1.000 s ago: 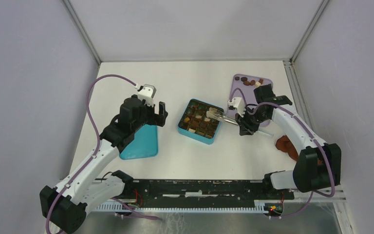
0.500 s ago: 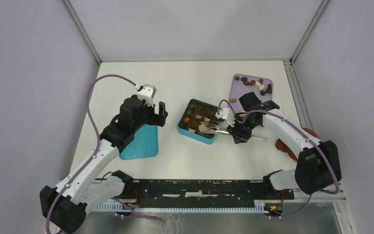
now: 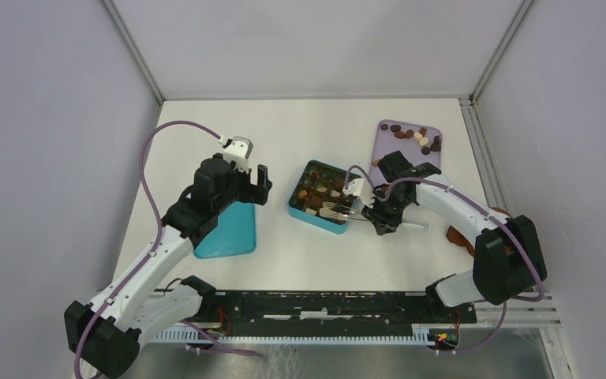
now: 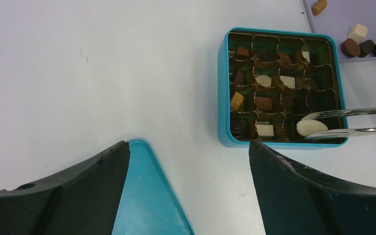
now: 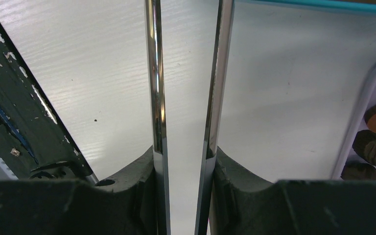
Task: Pack the chocolate
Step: Place the fake chocolate in the packing box.
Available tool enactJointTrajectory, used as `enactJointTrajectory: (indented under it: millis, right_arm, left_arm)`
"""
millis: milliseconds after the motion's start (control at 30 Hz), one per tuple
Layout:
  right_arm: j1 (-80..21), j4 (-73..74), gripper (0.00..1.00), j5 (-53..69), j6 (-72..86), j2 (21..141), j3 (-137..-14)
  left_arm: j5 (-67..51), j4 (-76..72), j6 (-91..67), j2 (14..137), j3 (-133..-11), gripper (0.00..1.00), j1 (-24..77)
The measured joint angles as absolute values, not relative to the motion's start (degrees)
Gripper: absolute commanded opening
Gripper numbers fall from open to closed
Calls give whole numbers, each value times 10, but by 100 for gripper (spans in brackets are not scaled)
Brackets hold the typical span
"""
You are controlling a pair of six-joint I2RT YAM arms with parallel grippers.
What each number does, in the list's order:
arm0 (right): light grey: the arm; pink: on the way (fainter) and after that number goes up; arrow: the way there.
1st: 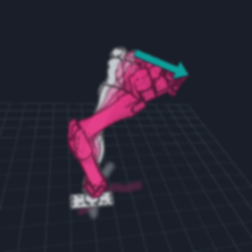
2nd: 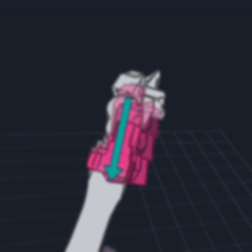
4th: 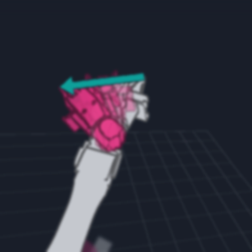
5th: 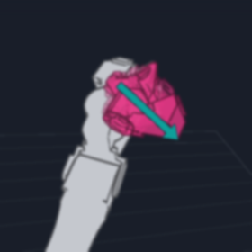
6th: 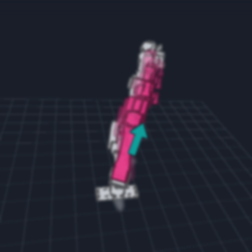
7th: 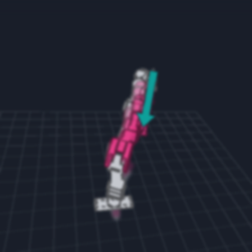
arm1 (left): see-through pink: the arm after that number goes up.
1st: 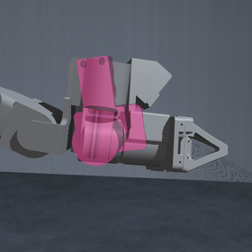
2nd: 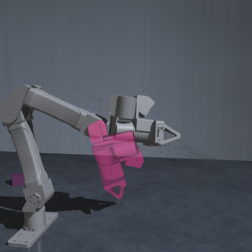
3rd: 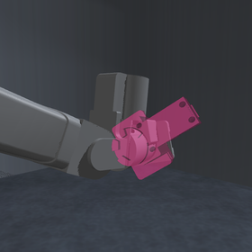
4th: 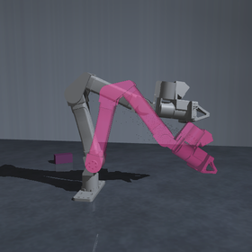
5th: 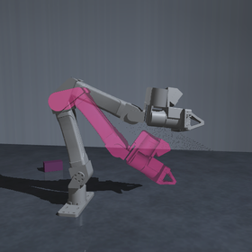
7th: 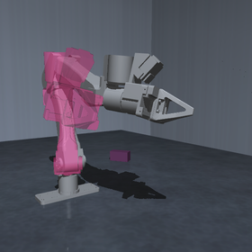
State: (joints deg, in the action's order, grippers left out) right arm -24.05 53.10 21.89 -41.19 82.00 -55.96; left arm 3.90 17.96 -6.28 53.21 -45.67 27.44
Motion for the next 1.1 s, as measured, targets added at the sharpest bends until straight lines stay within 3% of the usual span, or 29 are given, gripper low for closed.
enactJointTrajectory:
  millis: [467,933,1100]
  right_arm:
    - [-246,525,42,218,-404,829,-565]
    - [-244,529,41,228,-399,830,-594]
    - [-202,532,41,259,-394,832,-642]
  left_arm:
    - [39,180,-63,532,-457,96,274]
    - [39,180,-63,531,-457,96,274]
    - [39,180,-63,527,-457,96,274]
